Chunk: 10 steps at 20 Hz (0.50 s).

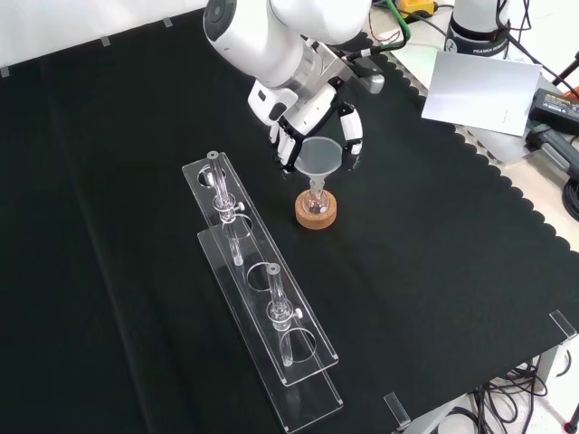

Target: Place the funnel on the round-bottom flask.

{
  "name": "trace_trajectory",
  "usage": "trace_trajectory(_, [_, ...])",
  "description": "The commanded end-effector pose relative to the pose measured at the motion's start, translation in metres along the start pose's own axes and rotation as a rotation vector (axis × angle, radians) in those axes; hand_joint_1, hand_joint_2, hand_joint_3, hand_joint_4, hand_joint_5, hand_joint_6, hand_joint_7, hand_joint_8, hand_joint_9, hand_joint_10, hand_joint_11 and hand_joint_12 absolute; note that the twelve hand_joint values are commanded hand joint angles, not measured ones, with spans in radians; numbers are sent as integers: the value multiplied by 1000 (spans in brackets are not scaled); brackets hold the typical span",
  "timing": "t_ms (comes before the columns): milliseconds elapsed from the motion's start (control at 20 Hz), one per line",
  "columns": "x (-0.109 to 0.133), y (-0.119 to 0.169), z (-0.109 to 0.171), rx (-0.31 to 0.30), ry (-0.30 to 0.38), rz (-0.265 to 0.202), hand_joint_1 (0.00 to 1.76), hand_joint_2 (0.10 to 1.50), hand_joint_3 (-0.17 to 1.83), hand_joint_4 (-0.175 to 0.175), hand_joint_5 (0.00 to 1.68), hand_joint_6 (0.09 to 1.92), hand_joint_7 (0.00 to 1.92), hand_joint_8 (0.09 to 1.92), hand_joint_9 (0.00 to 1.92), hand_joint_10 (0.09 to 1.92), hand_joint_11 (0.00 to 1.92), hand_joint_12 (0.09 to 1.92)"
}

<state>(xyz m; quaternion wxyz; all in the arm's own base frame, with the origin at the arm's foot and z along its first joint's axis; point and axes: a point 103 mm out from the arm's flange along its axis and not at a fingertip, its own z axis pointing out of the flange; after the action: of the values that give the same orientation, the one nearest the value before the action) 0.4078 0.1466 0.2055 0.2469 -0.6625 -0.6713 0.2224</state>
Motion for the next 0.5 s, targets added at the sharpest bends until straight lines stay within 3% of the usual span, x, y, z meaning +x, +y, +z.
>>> trace_trajectory(50, [-4, -2, 1, 5, -1, -1, 750, 661, 569, -71, 382, 447, 486, 790, 761, 575, 470, 1384])
trace_trajectory(500, [-2, -3, 0, 12, -4, 0, 734, 658, 542, -72, 375, 272, 309, 782, 634, 629, 432, 1405])
